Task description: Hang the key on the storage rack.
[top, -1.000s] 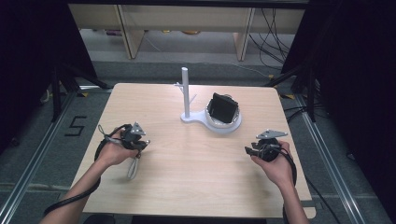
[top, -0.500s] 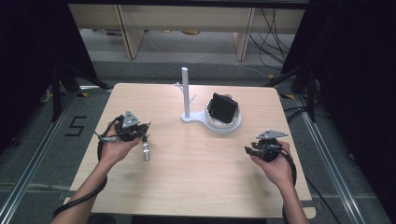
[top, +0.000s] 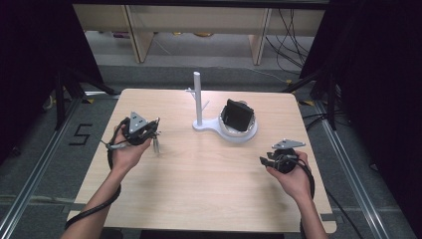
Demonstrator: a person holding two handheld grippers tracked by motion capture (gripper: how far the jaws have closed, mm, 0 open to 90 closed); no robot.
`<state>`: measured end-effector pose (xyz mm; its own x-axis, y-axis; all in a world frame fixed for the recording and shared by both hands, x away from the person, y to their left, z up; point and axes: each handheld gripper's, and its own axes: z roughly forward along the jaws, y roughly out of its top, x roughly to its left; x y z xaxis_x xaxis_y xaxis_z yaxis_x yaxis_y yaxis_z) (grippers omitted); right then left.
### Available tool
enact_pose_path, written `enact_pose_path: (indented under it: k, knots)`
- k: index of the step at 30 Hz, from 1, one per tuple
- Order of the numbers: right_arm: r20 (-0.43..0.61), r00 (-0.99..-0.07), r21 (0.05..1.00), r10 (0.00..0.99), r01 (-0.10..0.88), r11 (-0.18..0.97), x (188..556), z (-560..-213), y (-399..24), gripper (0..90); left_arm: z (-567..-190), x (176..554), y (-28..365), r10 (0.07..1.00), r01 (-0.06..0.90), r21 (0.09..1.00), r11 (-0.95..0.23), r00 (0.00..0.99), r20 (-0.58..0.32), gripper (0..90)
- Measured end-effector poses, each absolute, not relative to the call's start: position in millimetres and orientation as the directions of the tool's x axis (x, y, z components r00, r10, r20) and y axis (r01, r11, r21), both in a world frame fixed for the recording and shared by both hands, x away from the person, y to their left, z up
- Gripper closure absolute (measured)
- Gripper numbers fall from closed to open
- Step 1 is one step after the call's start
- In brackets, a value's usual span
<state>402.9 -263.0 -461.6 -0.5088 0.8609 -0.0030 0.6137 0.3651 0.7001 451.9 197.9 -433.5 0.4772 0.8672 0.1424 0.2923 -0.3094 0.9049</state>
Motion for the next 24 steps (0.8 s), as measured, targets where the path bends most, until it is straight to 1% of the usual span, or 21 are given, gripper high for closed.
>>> enact_pose_path:
  k: [2, 4, 6, 8, 11, 13, 14, 16, 17, 20, 21, 23, 24]
  knots:
    - [-0.012, -0.516, 0.704, 0.857, 0.604, 0.373, 404, -462, -263, 62.5, -431, 453, 196, 0.874, 0.28, 0.909, -0.309, 0.461, 0.155, 83.1]
    - [-0.007, -0.513, 0.705, 0.858, 0.606, 0.368, 403, -462, -263, 62.5, -431, 455, 194, 0.876, 0.274, 0.916, -0.292, 0.461, 0.142, 83.1]
    - [-0.006, -0.512, 0.706, 0.859, 0.606, 0.366, 403, -462, -263, 62.5, -429, 456, 191, 0.882, 0.266, 0.917, -0.298, 0.445, 0.158, 83.1]
    - [0.003, -0.507, 0.701, 0.862, 0.616, 0.359, 403, -462, -263, 62.5, -428, 459, 188, 0.886, 0.266, 0.922, -0.281, 0.442, 0.143, 83.1]
    - [0.005, -0.508, 0.703, 0.861, 0.614, 0.358, 402, -462, -263, 62.4, -426, 461, 183, 0.892, 0.257, 0.925, -0.28, 0.426, 0.152, 83.1]
    - [0.011, -0.504, 0.7, 0.864, 0.621, 0.353, 402, -462, -263, 62.3, -424, 463, 180, 0.894, 0.256, 0.928, -0.272, 0.425, 0.145, 83.2]
    - [-0.006, -0.512, 0.705, 0.859, 0.607, 0.367, 403, -463, -264, 62.3, -424, 463, 179, 0.895, 0.253, 0.929, -0.27, 0.423, 0.145, 83.1]
    - [-0.007, -0.513, 0.705, 0.858, 0.606, 0.369, 403, -463, -264, 62.3, -422, 464, 176, 0.897, 0.247, 0.932, -0.265, 0.419, 0.144, 83.1]
    - [-0.007, -0.514, 0.704, 0.858, 0.606, 0.369, 403, -463, -265, 62.2, -421, 465, 176, 0.897, 0.242, 0.931, -0.272, 0.414, 0.155, 83.1]
    - [-0.008, -0.516, 0.704, 0.857, 0.606, 0.371, 402, -463, -265, 62.1, -419, 466, 172, 0.899, 0.238, 0.936, -0.258, 0.415, 0.142, 83.1]
    - [-0.007, -0.514, 0.704, 0.858, 0.607, 0.369, 402, -464, -264, 62.1, -418, 467, 171, 0.899, 0.231, 0.936, -0.265, 0.41, 0.153, 83.1]
    - [-0.006, -0.515, 0.704, 0.857, 0.607, 0.369, 402, -464, -264, 62.0, -417, 468, 169, 0.901, 0.233, 0.94, -0.251, 0.412, 0.138, 83.1]
    - [-0.005, -0.513, 0.705, 0.859, 0.607, 0.367, 402, -464, -264, 61.9, -416, 469, 169, 0.901, 0.227, 0.939, -0.26, 0.407, 0.151, 83.1]
